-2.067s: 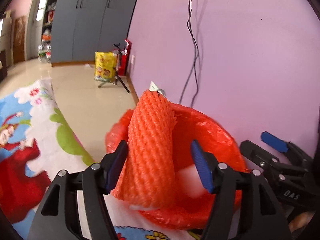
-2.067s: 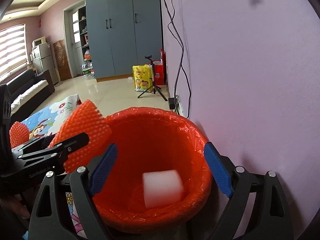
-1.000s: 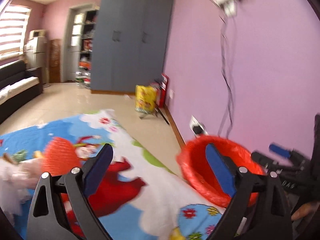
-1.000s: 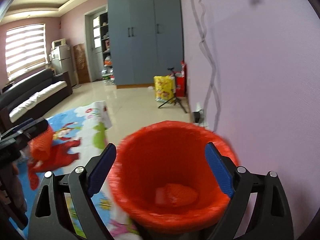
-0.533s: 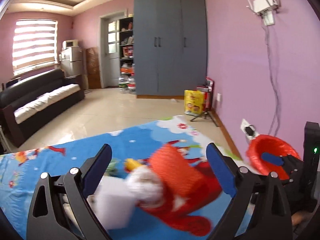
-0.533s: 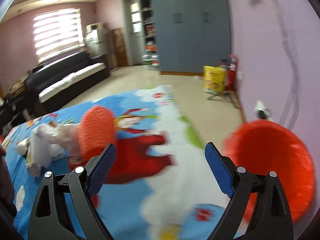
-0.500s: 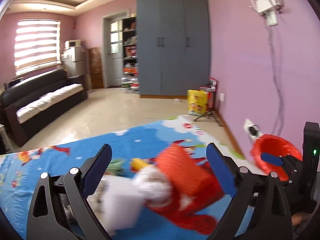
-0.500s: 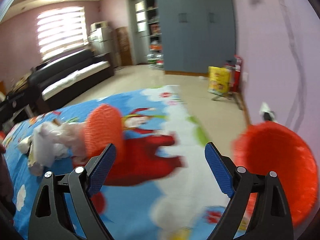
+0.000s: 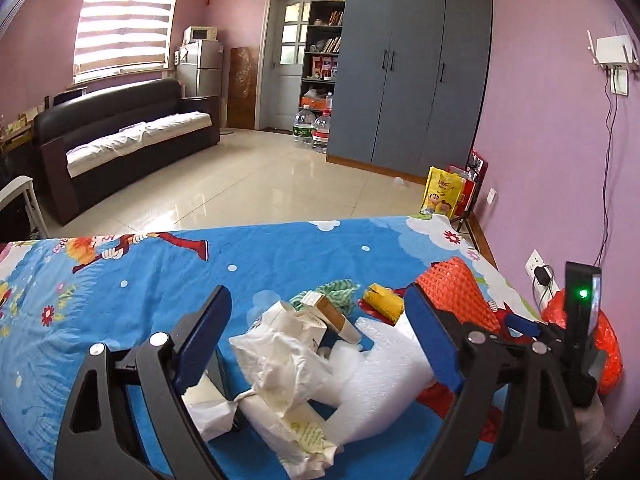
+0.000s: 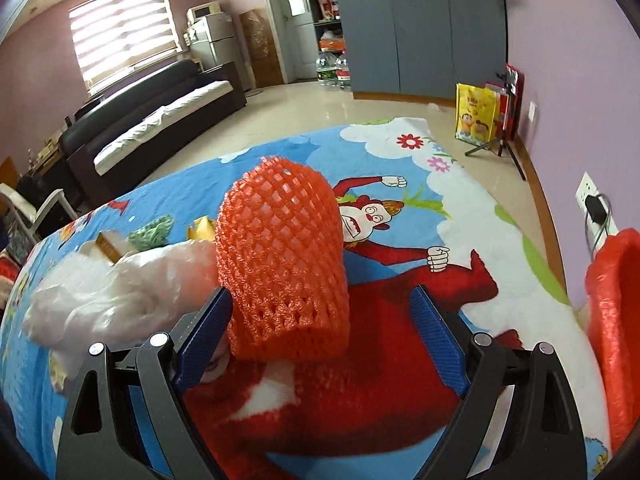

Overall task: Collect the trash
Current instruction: 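Move back to the bed and grasp another orange net sleeve with the right tool, then grasp the white plastic bag with the left tool while the right tool holds the orange net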

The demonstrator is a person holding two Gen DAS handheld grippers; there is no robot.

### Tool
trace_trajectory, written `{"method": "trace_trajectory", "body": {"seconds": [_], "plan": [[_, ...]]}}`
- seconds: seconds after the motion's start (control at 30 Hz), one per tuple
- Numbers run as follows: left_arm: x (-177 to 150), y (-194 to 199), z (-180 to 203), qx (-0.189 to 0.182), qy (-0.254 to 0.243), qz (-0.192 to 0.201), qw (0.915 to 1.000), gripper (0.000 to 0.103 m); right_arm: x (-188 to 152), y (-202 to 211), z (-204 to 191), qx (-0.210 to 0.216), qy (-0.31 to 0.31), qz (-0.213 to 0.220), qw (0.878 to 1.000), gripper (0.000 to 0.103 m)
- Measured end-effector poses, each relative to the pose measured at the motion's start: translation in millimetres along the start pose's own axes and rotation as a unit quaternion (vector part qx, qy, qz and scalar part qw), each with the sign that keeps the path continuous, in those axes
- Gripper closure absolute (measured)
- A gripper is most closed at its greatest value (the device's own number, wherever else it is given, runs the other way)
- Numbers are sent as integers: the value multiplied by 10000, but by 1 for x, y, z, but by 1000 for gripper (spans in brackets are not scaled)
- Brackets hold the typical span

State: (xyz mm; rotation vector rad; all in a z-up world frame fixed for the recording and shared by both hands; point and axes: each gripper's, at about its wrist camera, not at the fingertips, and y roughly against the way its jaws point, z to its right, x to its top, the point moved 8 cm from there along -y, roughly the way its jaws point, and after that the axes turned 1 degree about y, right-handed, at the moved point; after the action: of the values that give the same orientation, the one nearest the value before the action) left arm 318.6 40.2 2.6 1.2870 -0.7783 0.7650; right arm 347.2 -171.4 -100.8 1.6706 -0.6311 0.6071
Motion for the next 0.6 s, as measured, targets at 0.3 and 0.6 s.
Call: {"method": "trace_trajectory", "body": {"seconds": [0.3,0.6], "plan": [[-4,-4,29,-261,-105,-79,9996,21,-5,9,-7,390,208,15,9990,81],[-13,-12,74,-677,-456,-150,9965,26,-6,56,23,105,406,430,9982,89]]}}
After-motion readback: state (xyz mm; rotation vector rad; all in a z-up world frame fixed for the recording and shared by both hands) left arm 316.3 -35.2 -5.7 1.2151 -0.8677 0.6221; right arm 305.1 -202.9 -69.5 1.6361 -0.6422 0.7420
